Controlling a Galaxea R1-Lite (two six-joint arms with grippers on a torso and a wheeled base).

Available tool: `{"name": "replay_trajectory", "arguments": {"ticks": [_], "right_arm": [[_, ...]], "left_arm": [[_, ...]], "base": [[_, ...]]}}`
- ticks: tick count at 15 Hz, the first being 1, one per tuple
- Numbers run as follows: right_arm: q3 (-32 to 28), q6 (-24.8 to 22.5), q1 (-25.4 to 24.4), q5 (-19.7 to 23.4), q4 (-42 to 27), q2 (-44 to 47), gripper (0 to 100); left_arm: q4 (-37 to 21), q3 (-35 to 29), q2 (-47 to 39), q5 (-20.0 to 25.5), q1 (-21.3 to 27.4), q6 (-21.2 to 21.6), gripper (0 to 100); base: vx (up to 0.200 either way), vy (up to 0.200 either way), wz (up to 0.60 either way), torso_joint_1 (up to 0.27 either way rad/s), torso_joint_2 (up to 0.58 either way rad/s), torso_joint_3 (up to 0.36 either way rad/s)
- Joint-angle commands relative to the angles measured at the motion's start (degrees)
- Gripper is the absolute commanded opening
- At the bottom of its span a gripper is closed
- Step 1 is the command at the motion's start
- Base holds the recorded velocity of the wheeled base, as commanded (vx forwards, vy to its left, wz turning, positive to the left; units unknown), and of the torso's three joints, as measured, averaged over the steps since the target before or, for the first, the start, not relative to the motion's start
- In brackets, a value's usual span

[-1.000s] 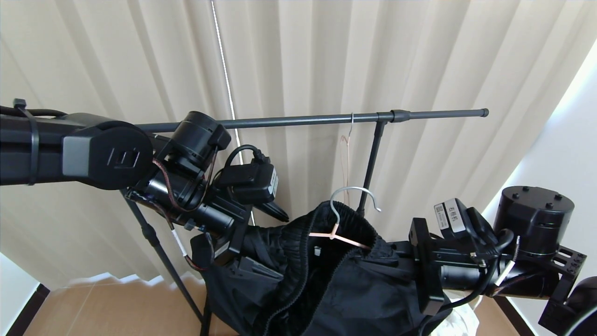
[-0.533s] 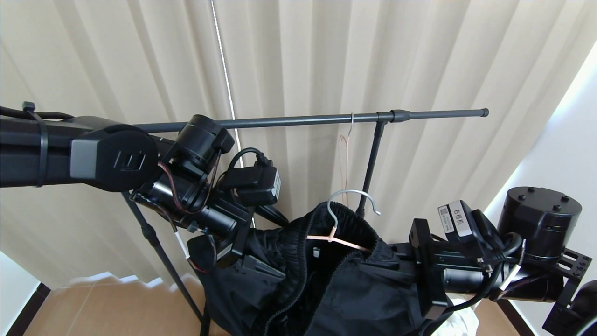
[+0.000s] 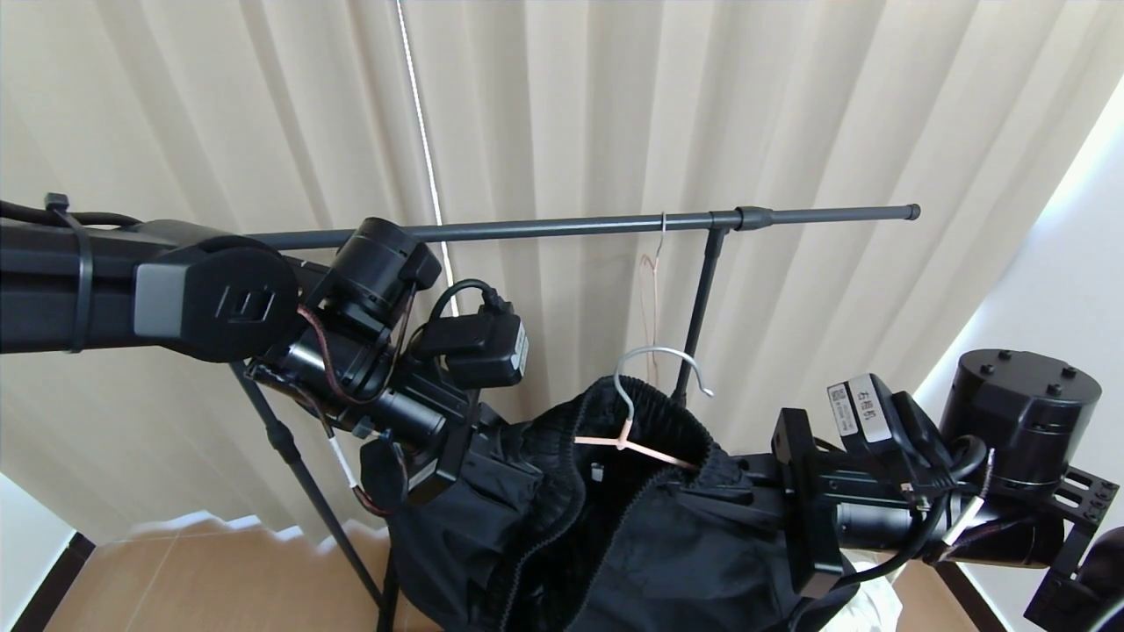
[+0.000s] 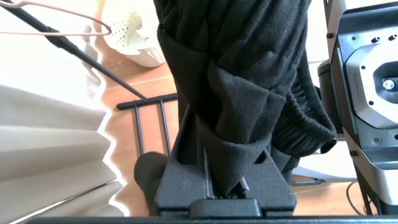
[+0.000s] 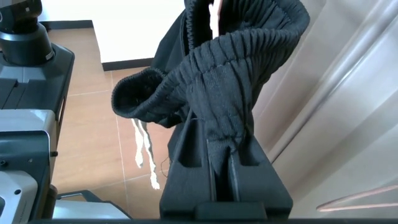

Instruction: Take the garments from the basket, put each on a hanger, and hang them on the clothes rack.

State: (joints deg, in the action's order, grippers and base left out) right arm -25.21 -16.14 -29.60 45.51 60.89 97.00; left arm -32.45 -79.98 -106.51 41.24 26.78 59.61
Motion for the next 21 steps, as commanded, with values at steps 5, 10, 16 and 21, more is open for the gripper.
{"name": "replay_trajectory", "arguments": {"ticks": [5,10,16,21], "right_arm": [[-0.1,0.85,0.95,0.11,0.02,-0.5,100],[-0.89,4.89,5.17,0.55,0.1,-2.52,100],[-3.09,6.38,13.08,0.81,0.19,-2.25,100],[-3.35,5.95,19.14,5.12,0.1,-0.41,100]], "left_arm": [[1.51,-0.09,0.6,-0.11,-3.14,-0.29,0],[2.92,-0.17,2.36,-0.02,-7.1,-3.45,0],[6.08,0.97,5.0,-0.02,-8.59,-13.91,0],[17.33,7.3,8.95,0.07,-10.0,-25.95,0]], "base": [[0.0,0.0,0.0,0.0,0.0,0.0],[0.0,0.0,0.0,0.0,0.0,0.0],[0.0,0.0,0.0,0.0,0.0,0.0],[0.0,0.0,0.0,0.0,0.0,0.0]]}}
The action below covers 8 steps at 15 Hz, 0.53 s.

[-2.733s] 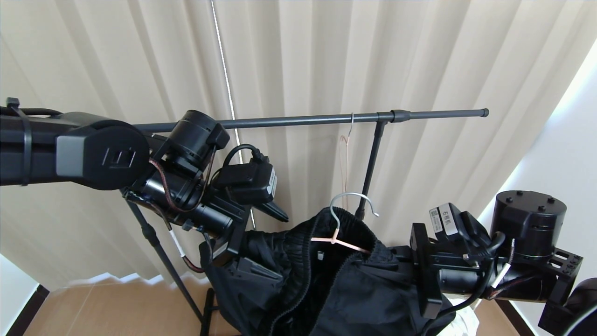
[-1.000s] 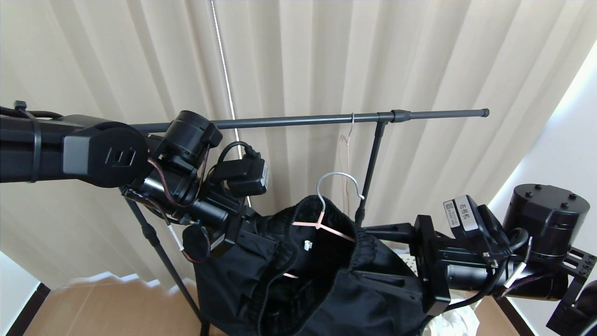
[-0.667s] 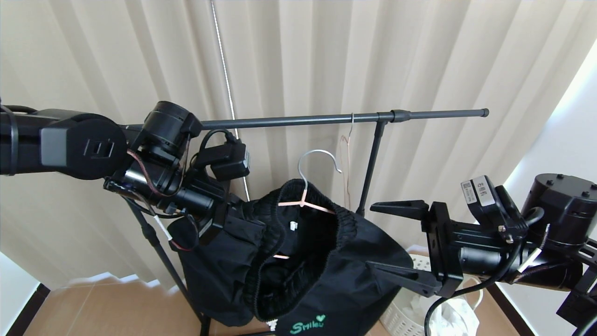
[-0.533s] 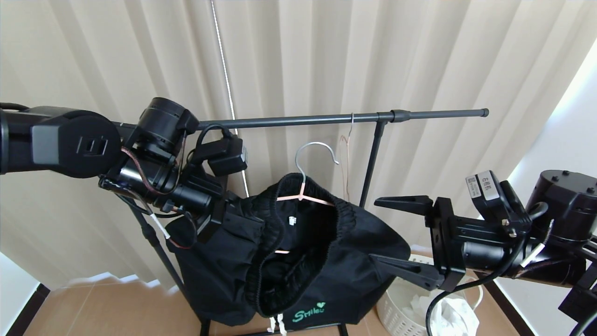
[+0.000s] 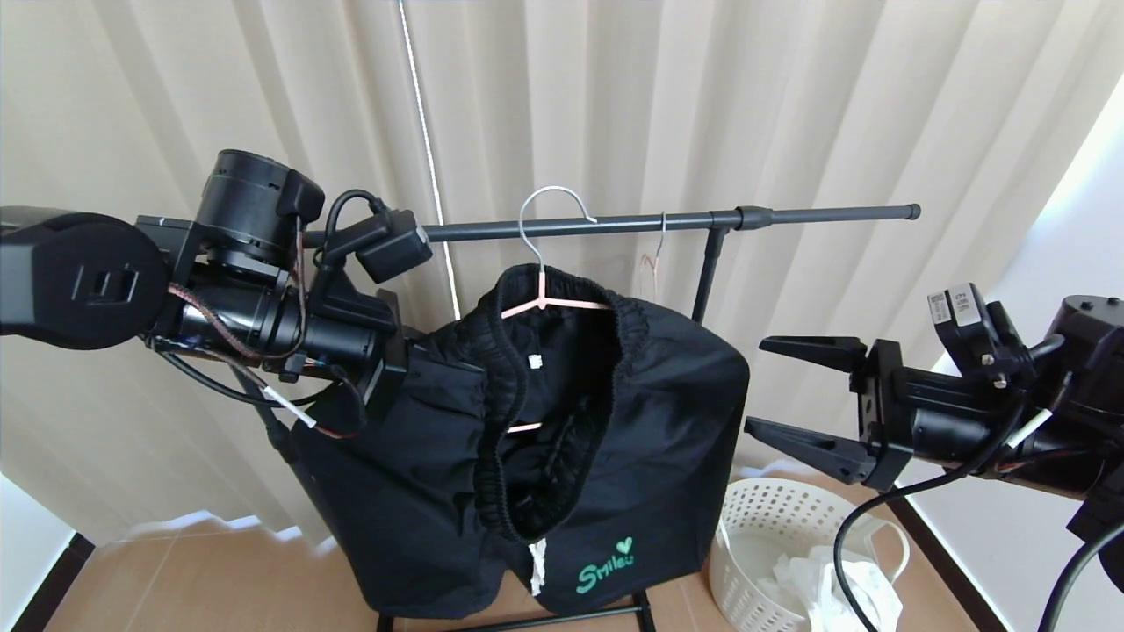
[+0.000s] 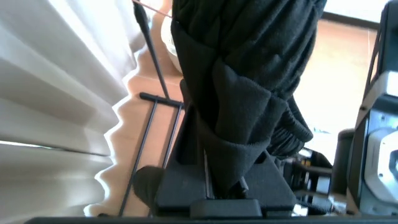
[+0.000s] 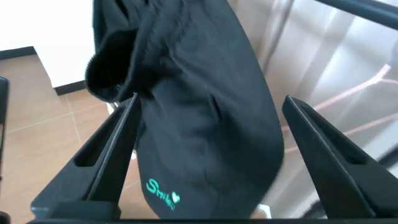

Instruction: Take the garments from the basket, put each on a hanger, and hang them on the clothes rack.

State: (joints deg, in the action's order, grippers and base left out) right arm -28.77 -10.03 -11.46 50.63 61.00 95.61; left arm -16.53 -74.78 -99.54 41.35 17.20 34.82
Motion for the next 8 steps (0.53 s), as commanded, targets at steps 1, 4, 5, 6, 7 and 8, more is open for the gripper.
{"name": "replay_trajectory", "arguments": {"ticks": [1,4,5,6,7,8], "right_arm": [[0.12,-1.92,1.35,0.0,-0.01,2.39,100],[-0.23,-5.61,2.58,-0.44,0.08,5.73,100],[-0.23,-6.84,2.67,-0.53,0.08,6.78,100],[-0.23,-7.02,2.67,-0.53,0.08,6.87,100],[-0.23,-10.27,2.67,-0.97,0.08,8.63,100],[-0.15,-11.41,2.49,-2.73,0.08,9.07,100]], "left_arm": [[4.75,4.29,3.56,-0.04,-0.41,-3.97,0],[13.98,12.64,8.04,-0.13,-0.33,-9.94,0],[16.97,15.63,9.45,-0.13,-0.24,-10.82,0],[17.15,15.8,9.62,-0.13,-0.24,-10.91,0],[22.24,20.64,11.73,-0.13,0.03,-14.16,0],[24.35,22.39,12.26,-0.22,0.38,-16.36,0]], "base": [[0.0,0.0,0.0,0.0,0.0,0.0],[0.0,0.0,0.0,0.0,0.0,0.0],[0.0,0.0,0.0,0.0,0.0,0.0],[0.0,0.0,0.0,0.0,0.0,0.0],[0.0,0.0,0.0,0.0,0.0,0.0],[0.0,0.0,0.0,0.0,0.0,0.0]]}}
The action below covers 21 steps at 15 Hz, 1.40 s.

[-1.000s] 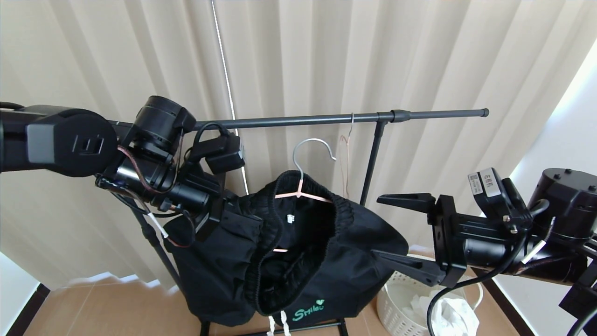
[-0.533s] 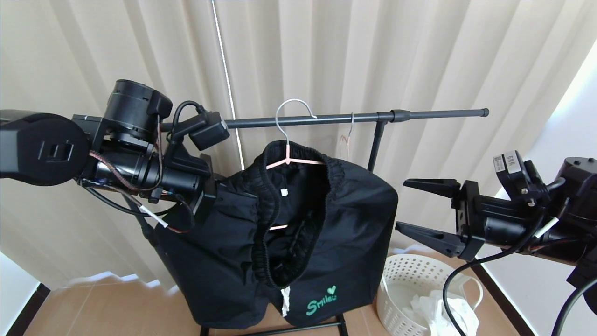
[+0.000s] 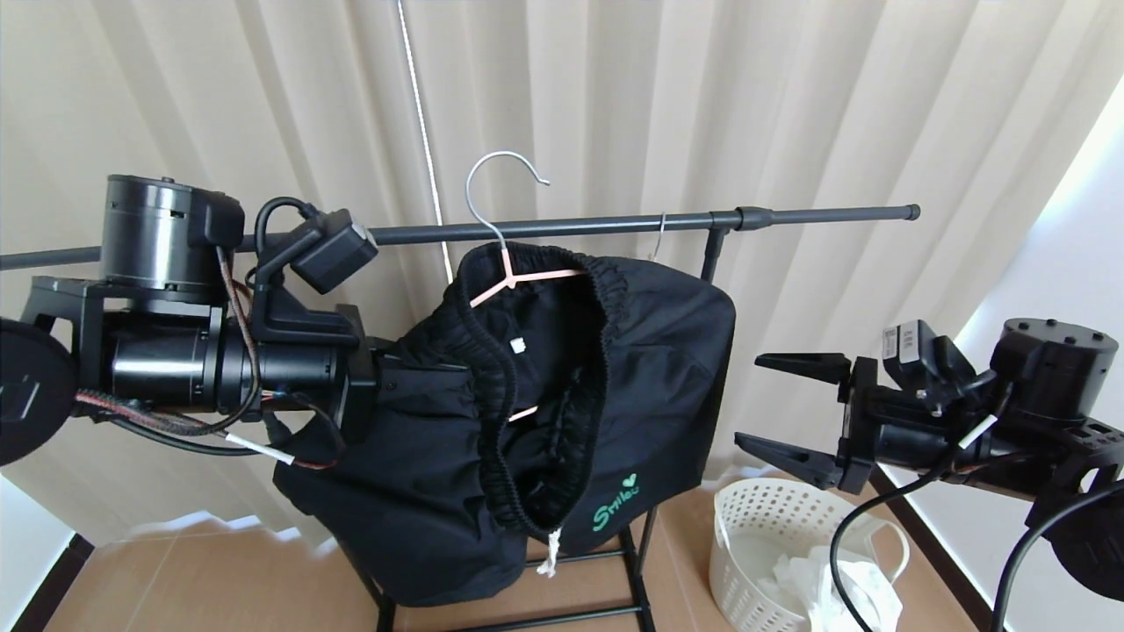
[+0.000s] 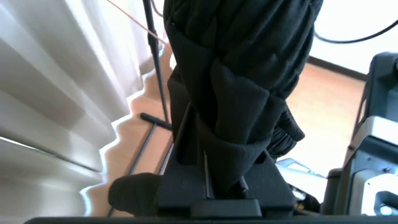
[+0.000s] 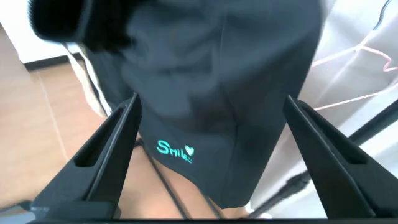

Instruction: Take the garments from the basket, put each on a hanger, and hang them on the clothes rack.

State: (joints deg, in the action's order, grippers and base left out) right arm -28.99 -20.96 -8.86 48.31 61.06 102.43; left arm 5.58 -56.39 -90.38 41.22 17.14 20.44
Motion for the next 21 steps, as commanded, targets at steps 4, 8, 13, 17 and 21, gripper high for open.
{"name": "replay_trajectory", "arguments": {"ticks": [4,8,13,17,21], "right_arm": [[0.78,-3.92,-2.3,-6.48,0.02,3.92,100],[0.16,-5.68,-3.88,-11.05,2.92,7.44,100],[3.33,-4.36,-5.99,-11.05,7.76,3.31,100],[2.97,-0.67,-8.63,-13.95,7.76,2.43,100],[1.83,2.23,-9.24,-15.44,7.84,2.78,100]], "left_arm": [[9.53,9.55,4.78,-0.26,1.49,-7.7,0],[10.15,10.34,4.86,-0.35,1.84,-7.7,0],[10.24,10.43,3.98,-0.35,2.2,-7.7,0],[10.24,10.51,3.63,-0.44,2.28,-7.61,0],[10.24,10.95,3.63,-0.44,2.64,-7.08,0]], "base": [[0.0,0.0,0.0,0.0,0.0,0.0],[0.0,0.0,0.0,0.0,0.0,0.0],[0.0,0.0,0.0,0.0,0.0,0.0],[0.0,0.0,0.0,0.0,0.0,0.0],[0.0,0.0,0.0,0.0,0.0,0.0]]}}
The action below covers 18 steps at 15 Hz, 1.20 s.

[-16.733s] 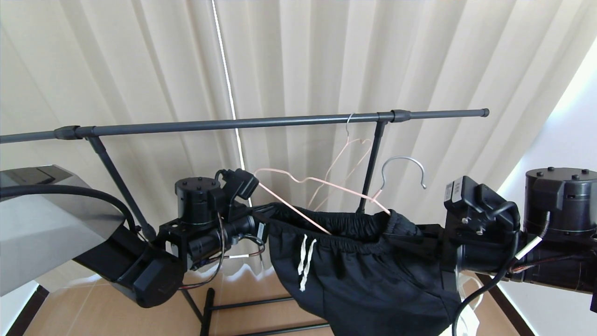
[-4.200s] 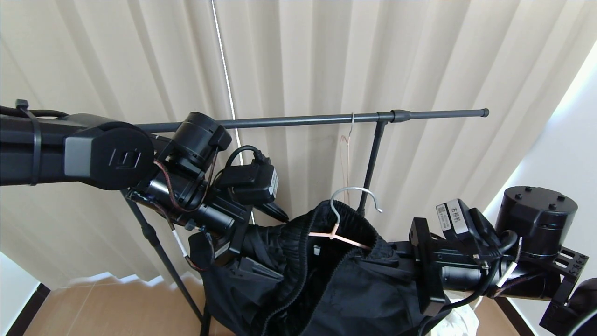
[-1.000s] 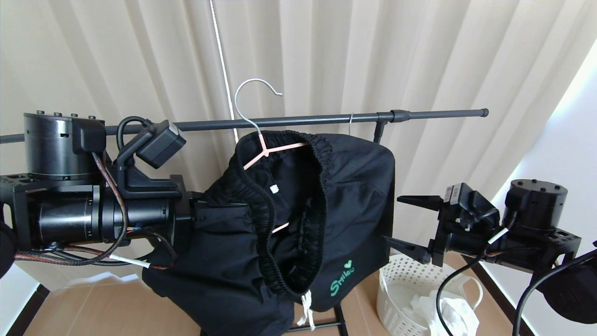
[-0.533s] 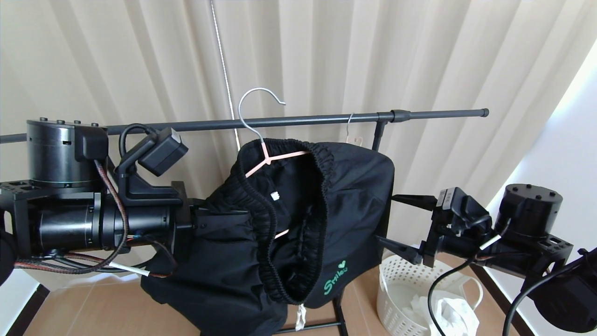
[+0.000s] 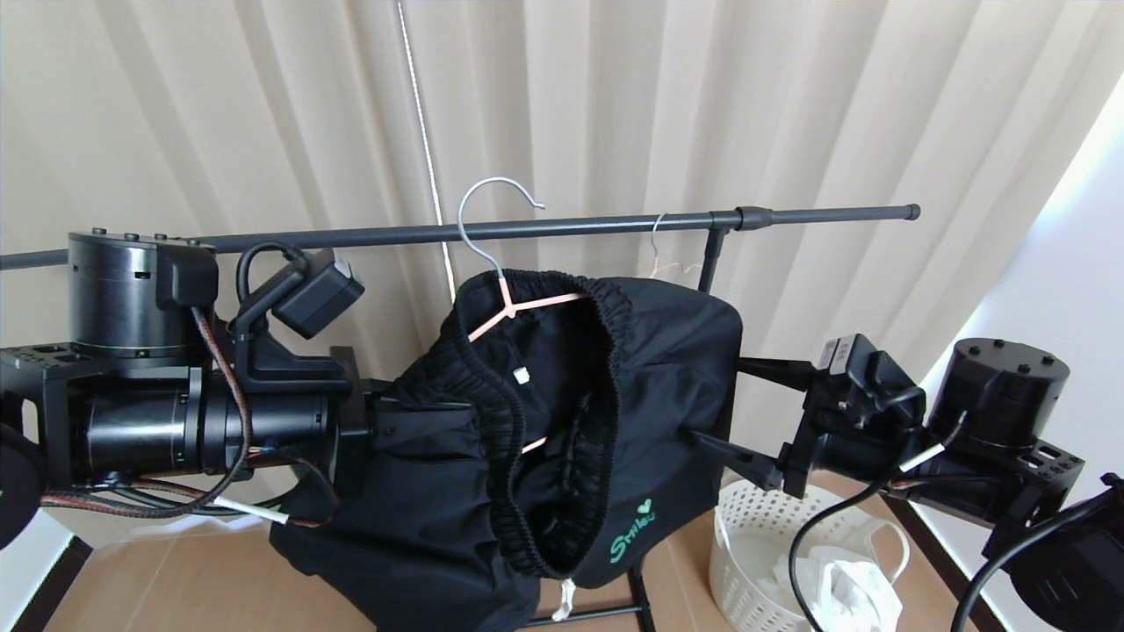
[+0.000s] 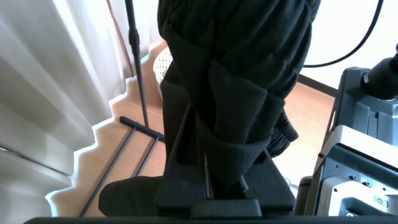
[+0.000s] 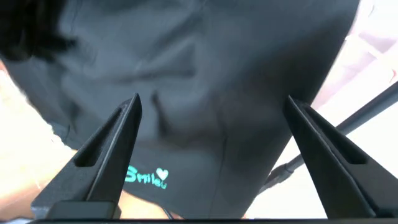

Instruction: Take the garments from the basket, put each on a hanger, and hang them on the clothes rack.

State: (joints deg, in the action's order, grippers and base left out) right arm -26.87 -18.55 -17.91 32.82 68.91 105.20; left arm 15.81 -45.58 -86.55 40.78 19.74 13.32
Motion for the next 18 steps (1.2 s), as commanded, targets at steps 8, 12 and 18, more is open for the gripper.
{"name": "replay_trajectory", "arguments": {"ticks": [8,12,18], "right_arm": [[-0.73,0.89,-0.2,-0.47,-0.01,-0.18,0],[-0.99,1.24,0.68,-0.47,0.08,-0.88,0],[-1.34,2.47,3.58,-0.39,0.08,-2.81,0]], "left_arm": [[0.1,0.84,-0.02,0.09,0.83,0.12,0],[0.98,1.72,0.07,0.0,0.39,1.44,0],[3.88,3.13,-0.63,0.0,-2.25,1.88,0]], "base": [[0.0,0.0,0.0,0.0,0.0,0.0],[0.0,0.0,0.0,0.0,0.0,0.0],[0.0,0.0,0.0,0.0,0.0,0.0]]}}
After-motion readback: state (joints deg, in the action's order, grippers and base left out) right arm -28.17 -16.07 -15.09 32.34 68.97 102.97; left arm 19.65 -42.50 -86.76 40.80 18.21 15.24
